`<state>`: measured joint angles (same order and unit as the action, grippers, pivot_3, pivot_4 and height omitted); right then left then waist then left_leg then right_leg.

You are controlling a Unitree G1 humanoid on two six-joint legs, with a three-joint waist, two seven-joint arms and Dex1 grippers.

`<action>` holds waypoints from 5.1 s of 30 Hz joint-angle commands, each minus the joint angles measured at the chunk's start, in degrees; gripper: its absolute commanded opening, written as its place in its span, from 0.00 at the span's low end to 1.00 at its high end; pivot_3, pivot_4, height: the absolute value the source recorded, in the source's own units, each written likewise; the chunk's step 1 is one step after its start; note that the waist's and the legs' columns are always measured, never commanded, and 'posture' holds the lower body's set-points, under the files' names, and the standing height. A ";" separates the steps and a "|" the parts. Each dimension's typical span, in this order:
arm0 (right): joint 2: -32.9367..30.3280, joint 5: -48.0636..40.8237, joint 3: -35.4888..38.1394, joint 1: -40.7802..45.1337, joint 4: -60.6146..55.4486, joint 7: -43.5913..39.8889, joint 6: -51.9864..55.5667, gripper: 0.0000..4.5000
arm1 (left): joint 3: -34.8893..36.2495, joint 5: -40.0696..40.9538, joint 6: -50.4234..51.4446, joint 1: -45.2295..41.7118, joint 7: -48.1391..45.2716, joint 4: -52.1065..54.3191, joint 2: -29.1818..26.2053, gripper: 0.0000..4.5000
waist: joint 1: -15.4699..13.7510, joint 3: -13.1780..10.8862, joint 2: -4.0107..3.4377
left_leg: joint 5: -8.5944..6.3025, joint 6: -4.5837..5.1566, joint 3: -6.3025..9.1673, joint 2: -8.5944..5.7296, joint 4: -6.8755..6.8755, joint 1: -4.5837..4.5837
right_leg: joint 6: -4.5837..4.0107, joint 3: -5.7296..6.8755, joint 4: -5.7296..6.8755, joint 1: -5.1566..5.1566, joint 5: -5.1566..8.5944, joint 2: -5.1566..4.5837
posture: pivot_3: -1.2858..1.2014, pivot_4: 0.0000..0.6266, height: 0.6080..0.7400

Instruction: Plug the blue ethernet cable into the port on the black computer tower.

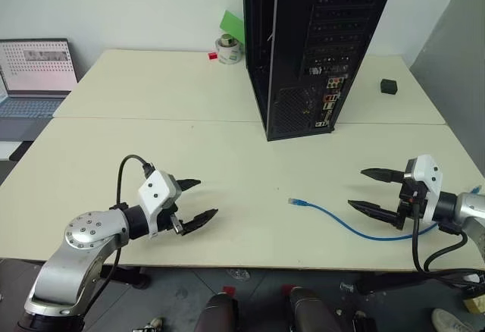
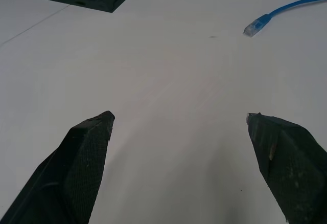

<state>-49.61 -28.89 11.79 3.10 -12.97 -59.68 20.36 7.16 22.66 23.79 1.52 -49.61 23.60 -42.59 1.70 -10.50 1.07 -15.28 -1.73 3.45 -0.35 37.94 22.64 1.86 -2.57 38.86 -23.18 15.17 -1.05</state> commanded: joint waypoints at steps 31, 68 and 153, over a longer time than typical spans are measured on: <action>10.44 12.97 -18.65 10.54 8.89 3.94 -3.32 1.00 | -9.98 -3.76 -10.64 -3.40 -9.86 -2.73 -1.36 0.98 | 0.04 0.00 0.00 | 0.00 0.00 -0.13 -0.02 0.01 0.02 | -0.01 0.02 0.02 -0.04 0.00 0.07 | 0.52 0.24 1.00; 12.33 22.33 -25.54 17.74 11.03 -3.51 -14.71 0.01 | -10.95 -4.02 -7.54 -8.06 -9.68 -3.06 -0.62 1.00 | 0.15 0.00 0.00 | 0.00 0.00 0.16 0.00 0.02 -0.03 | -0.02 0.02 0.06 -0.02 -0.01 0.06 | 0.52 0.24 1.00; 27.20 -7.47 -18.31 25.12 -3.07 9.82 28.76 0.70 | -14.46 -51.86 -86.68 -23.23 30.76 -38.92 6.31 0.06 | 0.01 0.01 -0.01 | 0.01 0.00 0.37 -0.08 0.04 0.11 | -0.03 0.20 0.08 -0.08 -0.03 -0.03 | 0.52 0.24 1.00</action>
<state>-22.46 -35.12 -7.79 27.40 -14.75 -50.04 49.41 -7.85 -29.35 -62.65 -20.94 -20.42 -16.16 -35.55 1.71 -10.49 1.06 -15.27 -1.73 3.82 -0.43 37.99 22.74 1.83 -2.37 38.94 -23.26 15.14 -1.07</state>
